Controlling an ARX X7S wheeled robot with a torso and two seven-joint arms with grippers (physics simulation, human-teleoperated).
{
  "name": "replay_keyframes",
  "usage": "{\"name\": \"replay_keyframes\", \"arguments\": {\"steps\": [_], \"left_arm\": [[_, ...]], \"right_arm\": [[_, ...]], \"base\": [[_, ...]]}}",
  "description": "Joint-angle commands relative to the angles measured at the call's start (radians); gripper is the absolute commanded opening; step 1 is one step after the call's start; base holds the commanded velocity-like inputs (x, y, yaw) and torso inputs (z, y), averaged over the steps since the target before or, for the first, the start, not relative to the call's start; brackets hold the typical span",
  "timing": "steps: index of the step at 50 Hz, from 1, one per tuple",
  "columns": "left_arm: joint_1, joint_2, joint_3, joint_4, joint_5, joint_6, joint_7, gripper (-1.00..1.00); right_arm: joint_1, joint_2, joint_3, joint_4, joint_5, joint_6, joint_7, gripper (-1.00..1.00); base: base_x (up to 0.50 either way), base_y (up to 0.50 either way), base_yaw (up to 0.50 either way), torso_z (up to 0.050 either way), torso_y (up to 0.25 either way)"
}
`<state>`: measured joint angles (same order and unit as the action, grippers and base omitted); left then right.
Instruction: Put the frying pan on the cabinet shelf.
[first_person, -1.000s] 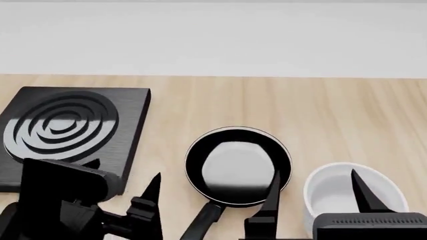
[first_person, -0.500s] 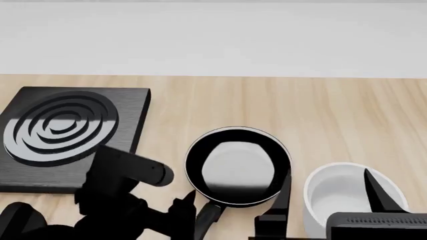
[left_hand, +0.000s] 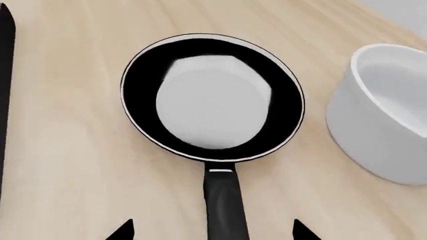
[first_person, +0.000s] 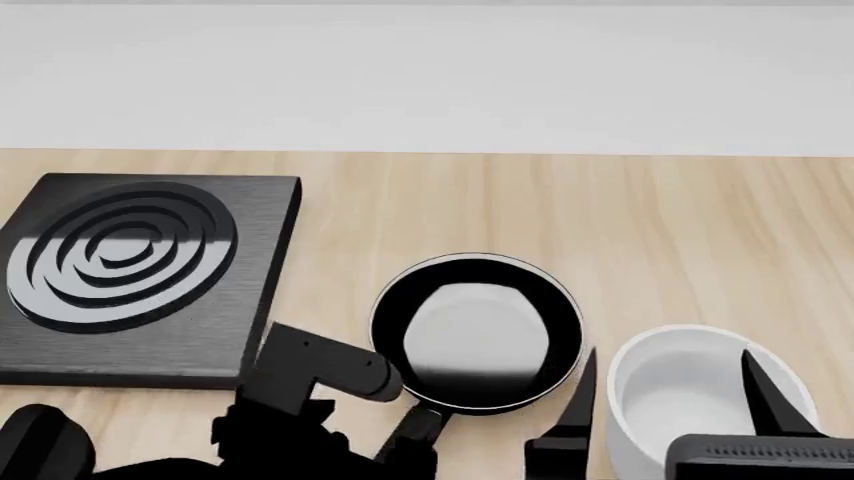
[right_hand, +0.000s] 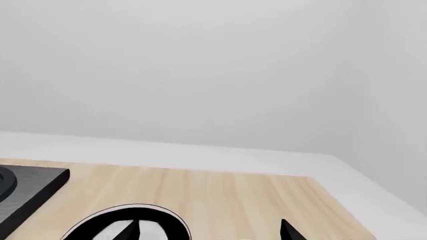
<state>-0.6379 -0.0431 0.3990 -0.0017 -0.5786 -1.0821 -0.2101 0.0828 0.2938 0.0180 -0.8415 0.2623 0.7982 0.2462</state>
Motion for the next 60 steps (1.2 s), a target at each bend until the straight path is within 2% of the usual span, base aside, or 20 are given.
{"name": "replay_keyframes", "arguments": {"steps": [1, 20, 45, 46, 60], "left_arm": [[-0.007, 0.032, 0.060, -0.133, -0.039, 0.091, -0.001, 1.00], [-0.066, 0.032, 0.213, -0.410, -0.110, 0.283, -0.006, 1.00], [-0.042, -0.001, 0.244, -0.338, -0.199, 0.283, -0.093, 1.00], [-0.041, -0.003, 0.243, -0.331, -0.202, 0.281, -0.099, -1.00], [-0.020, -0.043, 0.198, -0.171, -0.270, 0.233, -0.220, -1.00]], "right_arm": [[-0.018, -0.015, 0.010, 0.005, -0.017, -0.012, -0.017, 1.00], [-0.013, -0.011, 0.009, -0.012, 0.002, 0.024, -0.005, 1.00], [-0.010, -0.003, 0.007, -0.010, 0.014, 0.026, 0.004, 1.00], [-0.010, -0.003, 0.007, -0.010, 0.015, 0.026, 0.005, 1.00], [-0.011, 0.000, 0.002, -0.003, 0.019, 0.017, 0.008, 1.00]], "base": [[0.00, 0.00, 0.00, 0.000, 0.000], [0.00, 0.00, 0.00, 0.000, 0.000], [0.00, 0.00, 0.00, 0.000, 0.000], [0.00, 0.00, 0.00, 0.000, 0.000], [0.00, 0.00, 0.00, 0.000, 0.000]]}}
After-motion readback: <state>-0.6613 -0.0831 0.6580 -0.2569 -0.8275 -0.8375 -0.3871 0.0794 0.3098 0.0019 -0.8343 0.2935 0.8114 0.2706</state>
